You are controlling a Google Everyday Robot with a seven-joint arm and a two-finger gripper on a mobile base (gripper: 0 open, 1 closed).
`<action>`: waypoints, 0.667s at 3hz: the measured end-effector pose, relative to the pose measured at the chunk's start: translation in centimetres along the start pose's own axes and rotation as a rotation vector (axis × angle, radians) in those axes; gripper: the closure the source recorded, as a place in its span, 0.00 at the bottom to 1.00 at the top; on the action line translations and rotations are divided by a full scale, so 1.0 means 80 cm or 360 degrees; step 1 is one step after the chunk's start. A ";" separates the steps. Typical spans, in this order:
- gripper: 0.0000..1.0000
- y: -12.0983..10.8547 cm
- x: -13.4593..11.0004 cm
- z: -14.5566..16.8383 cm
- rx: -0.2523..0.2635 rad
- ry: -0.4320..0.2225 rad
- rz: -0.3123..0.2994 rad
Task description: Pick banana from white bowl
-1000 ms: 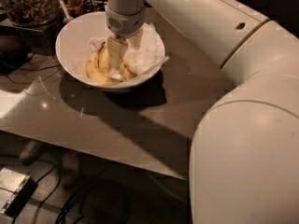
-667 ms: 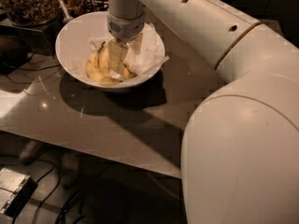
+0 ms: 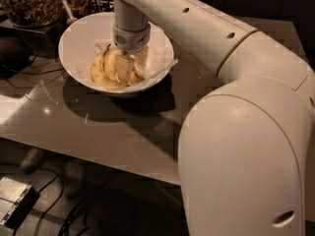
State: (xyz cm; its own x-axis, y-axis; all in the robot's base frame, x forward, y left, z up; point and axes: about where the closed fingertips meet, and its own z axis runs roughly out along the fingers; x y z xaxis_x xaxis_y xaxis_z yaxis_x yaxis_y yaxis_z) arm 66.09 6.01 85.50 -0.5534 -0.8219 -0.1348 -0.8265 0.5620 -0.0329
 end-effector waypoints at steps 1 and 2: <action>0.63 0.002 0.003 0.016 0.0021 0.0033 -0.0007; 0.87 0.002 -0.002 0.020 0.0024 0.0015 -0.0009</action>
Offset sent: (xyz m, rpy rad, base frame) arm -0.0011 0.0006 -0.0114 -0.0215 -0.0001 0.0014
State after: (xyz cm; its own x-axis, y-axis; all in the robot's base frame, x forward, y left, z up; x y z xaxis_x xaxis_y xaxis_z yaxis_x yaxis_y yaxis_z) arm 66.26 6.38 83.96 -0.5497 -0.8259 -0.1253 -0.8281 0.5585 -0.0485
